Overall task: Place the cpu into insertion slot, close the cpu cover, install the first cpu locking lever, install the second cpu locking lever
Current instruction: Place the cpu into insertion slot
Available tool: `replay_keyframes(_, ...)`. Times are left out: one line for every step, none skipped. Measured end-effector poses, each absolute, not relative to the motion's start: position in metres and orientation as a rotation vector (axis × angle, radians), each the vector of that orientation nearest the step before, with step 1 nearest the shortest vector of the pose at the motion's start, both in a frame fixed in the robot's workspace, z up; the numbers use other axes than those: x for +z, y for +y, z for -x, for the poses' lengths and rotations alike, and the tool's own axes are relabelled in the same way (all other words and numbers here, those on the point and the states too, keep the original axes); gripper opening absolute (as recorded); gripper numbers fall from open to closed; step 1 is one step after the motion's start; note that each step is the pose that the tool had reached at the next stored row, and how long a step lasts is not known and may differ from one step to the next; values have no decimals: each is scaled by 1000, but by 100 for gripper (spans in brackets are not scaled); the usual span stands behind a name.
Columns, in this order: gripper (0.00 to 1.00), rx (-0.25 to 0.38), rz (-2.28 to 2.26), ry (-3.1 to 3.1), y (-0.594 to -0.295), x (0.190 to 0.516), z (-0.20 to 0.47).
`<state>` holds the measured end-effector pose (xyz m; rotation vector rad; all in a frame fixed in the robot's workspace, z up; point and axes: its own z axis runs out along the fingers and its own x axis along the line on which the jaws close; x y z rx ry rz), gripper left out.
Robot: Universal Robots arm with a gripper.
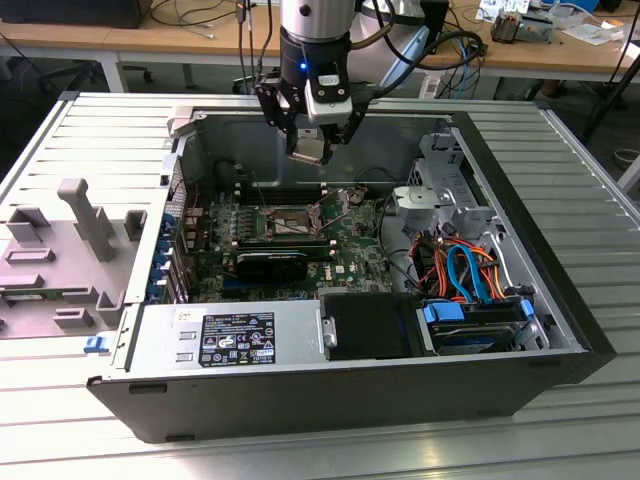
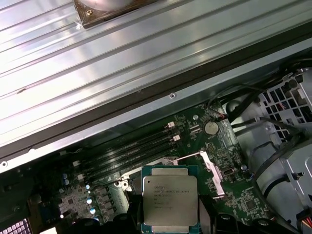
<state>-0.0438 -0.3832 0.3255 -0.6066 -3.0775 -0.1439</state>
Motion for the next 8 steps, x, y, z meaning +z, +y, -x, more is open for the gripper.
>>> replay_keyframes(55,-144,609,-3077,-383,325,44)
replay_keyframes(55,-144,611,-3077,-383,325,44)
replay_keyframes(55,-144,613,-3076,-383,325,44)
replay_keyframes(55,-144,615,-3076,-383,325,44)
replay_keyframes(55,-144,616,-3076,-383,325,44)
replay_keyframes(55,-144,618,-3076,-383,325,44)
replay_keyframes(55,-144,619,-3075,-383,325,44)
replay_keyframes(55,-144,621,-3075,-383,325,44)
